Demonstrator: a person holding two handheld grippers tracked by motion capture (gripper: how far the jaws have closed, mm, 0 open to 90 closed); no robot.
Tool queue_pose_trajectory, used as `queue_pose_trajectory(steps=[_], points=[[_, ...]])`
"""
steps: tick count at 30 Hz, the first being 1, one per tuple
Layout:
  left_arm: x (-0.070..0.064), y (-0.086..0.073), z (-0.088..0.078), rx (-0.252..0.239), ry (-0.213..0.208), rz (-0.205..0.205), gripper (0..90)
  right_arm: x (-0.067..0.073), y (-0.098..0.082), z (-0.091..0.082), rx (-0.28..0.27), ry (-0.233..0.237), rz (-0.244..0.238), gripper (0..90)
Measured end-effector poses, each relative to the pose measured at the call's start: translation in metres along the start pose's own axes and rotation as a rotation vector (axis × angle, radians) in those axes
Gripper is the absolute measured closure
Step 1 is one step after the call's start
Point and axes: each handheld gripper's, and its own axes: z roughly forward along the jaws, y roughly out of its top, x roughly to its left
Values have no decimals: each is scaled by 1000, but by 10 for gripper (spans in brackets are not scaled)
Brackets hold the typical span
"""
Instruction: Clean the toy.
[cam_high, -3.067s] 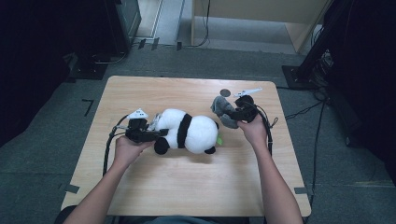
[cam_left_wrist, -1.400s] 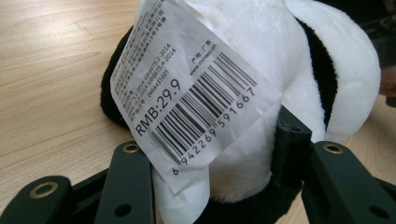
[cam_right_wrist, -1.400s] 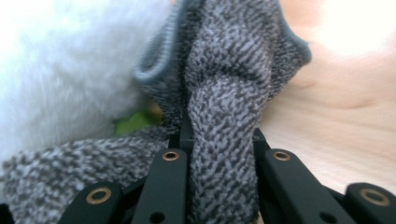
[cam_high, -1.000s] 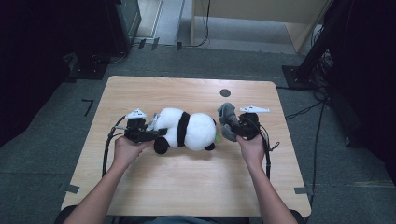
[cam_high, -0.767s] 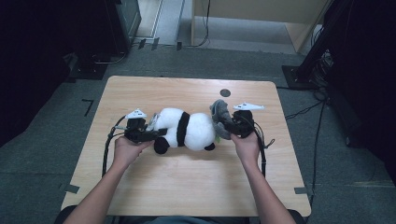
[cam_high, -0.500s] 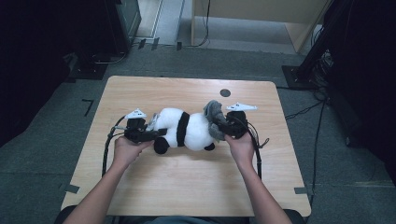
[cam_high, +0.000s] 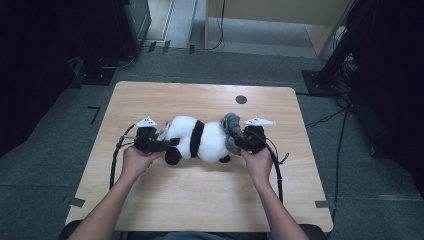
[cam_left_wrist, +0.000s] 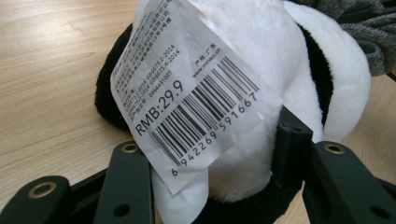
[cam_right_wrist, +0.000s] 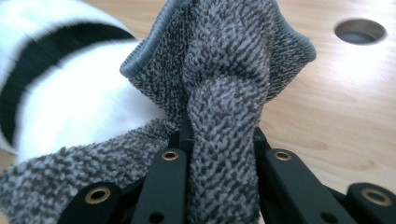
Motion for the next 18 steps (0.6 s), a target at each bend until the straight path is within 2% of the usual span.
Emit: queue_pose_trajectory(steps=[2, 5, 8, 11, 15, 18], points=[[0, 0, 0, 1, -1, -1, 516, -2, -6, 3, 25, -30, 1, 778], [1, 0, 0, 0, -4, -3, 516, -8, -19, 10, 44, -15, 60, 780], [1, 0, 0, 0, -4, -4, 516, -9, -28, 15, 42, -7, 97, 782], [1, 0, 0, 0, -4, -6, 516, -8, -32, 19, 45, -11, 103, 783], [2, 0, 0, -1, -5, -7, 516, -8, -41, 27, 100, -16, 102, 783], [3, -1, 0, -1, -8, -11, 516, -8, -46, 29, 88, -11, 95, 782]])
